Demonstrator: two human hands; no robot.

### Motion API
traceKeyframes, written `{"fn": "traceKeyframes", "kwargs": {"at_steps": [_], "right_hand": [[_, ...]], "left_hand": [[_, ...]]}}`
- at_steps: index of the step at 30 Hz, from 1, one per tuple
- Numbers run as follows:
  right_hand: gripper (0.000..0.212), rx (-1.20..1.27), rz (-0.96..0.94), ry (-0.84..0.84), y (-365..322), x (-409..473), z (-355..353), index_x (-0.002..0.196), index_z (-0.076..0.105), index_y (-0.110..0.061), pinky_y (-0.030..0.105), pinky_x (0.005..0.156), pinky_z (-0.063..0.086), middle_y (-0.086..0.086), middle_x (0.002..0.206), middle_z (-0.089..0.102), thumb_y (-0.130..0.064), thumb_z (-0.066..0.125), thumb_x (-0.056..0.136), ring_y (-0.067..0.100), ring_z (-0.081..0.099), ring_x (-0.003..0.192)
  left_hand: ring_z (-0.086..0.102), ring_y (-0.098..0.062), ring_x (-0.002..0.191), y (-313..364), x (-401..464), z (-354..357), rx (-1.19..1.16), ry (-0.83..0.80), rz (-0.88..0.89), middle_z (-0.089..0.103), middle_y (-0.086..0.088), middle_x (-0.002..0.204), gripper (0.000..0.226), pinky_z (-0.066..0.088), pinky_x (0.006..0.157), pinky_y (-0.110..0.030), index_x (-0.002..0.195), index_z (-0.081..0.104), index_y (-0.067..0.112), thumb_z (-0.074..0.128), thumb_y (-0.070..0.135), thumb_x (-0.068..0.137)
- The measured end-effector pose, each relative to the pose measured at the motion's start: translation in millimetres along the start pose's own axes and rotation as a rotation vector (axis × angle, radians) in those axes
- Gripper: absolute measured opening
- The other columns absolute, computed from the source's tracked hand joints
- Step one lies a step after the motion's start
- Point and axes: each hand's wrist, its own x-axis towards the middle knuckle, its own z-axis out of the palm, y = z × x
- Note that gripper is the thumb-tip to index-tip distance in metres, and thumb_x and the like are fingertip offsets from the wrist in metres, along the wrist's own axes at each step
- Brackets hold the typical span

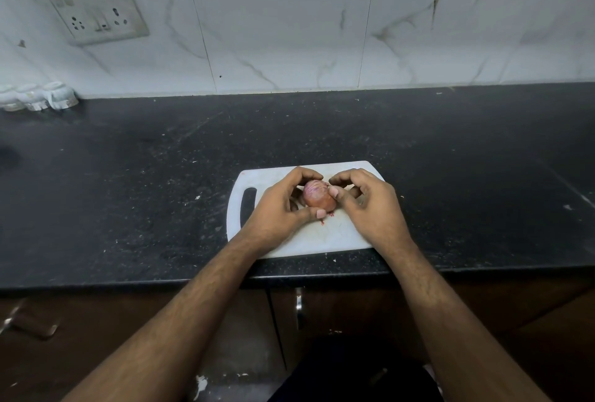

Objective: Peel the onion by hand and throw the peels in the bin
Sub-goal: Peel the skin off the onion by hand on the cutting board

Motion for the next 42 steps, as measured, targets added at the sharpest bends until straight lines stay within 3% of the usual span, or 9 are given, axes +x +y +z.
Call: {"fn": "traceKeyframes", "kwargs": {"at_steps": [2,11,16,20,22,26,29,36,42], "right_hand": [[0.010,-0.004,0.000,-0.001,0.0,0.1,0.0,0.103,0.076,-0.019,0.007,0.073,0.047,-0.013,0.099,0.070,-0.020,0.074,0.093,0.001,0.063,0.081],[0.009,-0.053,-0.009,0.012,3.6,2.0,0.0,0.102,0.078,-0.020,0.009,0.078,0.047,-0.014,0.098,0.071,-0.020,0.071,0.096,0.001,0.064,0.089],[0.011,-0.053,0.060,0.039,6.4,2.5,0.6,0.102,0.078,-0.022,0.011,0.072,0.048,-0.013,0.094,0.074,-0.021,0.068,0.097,-0.002,0.065,0.075],[0.013,-0.084,0.125,-0.063,4.6,1.7,0.2,0.099,0.078,-0.026,0.018,0.059,0.052,-0.013,0.074,0.074,-0.024,0.065,0.100,-0.001,0.062,0.054],[0.015,-0.093,0.126,-0.086,2.9,0.8,0.0,0.102,0.077,-0.026,0.025,0.061,0.057,-0.011,0.072,0.073,-0.023,0.063,0.101,0.003,0.063,0.051],[0.019,-0.060,0.058,-0.085,-1.0,-1.2,2.1,0.116,0.070,-0.026,0.022,0.069,0.056,-0.013,0.080,0.072,-0.022,0.056,0.104,0.003,0.068,0.066],[0.010,-0.059,-0.027,-0.053,-3.1,-3.7,1.8,0.109,0.065,-0.020,0.009,0.069,0.044,-0.016,0.093,0.068,-0.024,0.057,0.104,0.000,0.064,0.080],[0.016,-0.001,-0.125,-0.074,-0.4,-4.1,0.0,0.109,0.075,-0.016,0.014,0.080,0.052,-0.013,0.103,0.072,-0.010,0.064,0.099,0.003,0.066,0.097],[0.024,-0.001,-0.102,-0.089,-0.8,-3.6,0.7,0.113,0.077,-0.020,0.007,0.083,0.047,-0.014,0.103,0.072,-0.012,0.076,0.091,0.000,0.065,0.097]], "left_hand": [[0.064,-0.008,0.102,0.0,0.0,-0.2,0.001,0.001,0.004,0.070,0.015,0.114,0.051,0.048,0.083,-0.013,0.123,0.063,0.030,0.091,0.019,0.082],[0.064,-0.014,0.100,0.4,0.5,-0.1,-0.006,-0.001,0.007,0.071,0.013,0.114,0.054,0.047,0.081,-0.012,0.124,0.064,0.029,0.092,0.018,0.080],[0.056,0.003,0.088,-0.5,2.3,3.1,0.035,-0.057,0.009,0.067,0.016,0.119,0.069,0.044,0.076,-0.010,0.137,0.060,0.034,0.090,0.010,0.080],[0.064,-0.009,0.103,-4.6,2.1,2.2,0.008,-0.056,0.010,0.068,0.009,0.122,0.061,0.049,0.087,-0.016,0.135,0.058,0.033,0.089,0.020,0.084],[0.065,-0.014,0.109,-3.8,1.3,1.9,-0.002,-0.058,0.019,0.069,0.009,0.123,0.055,0.050,0.089,-0.018,0.133,0.059,0.032,0.088,0.027,0.086],[0.067,-0.006,0.107,2.1,-0.1,3.2,-0.039,-0.021,0.012,0.070,0.008,0.120,0.046,0.052,0.088,-0.016,0.129,0.061,0.028,0.084,0.032,0.090],[0.066,-0.008,0.103,-0.8,1.1,2.7,0.025,0.047,0.016,0.067,0.003,0.116,0.045,0.053,0.085,-0.018,0.121,0.064,0.026,0.090,0.031,0.084],[0.066,-0.008,0.097,-2.4,1.3,2.2,0.077,0.149,-0.050,0.068,0.006,0.109,0.050,0.052,0.078,-0.016,0.109,0.066,0.025,0.097,0.039,0.072],[0.067,0.002,0.087,1.6,-0.2,2.3,-0.028,0.103,-0.051,0.074,0.007,0.100,0.061,0.052,0.078,-0.014,0.117,0.063,0.025,0.100,0.029,0.068]]}}
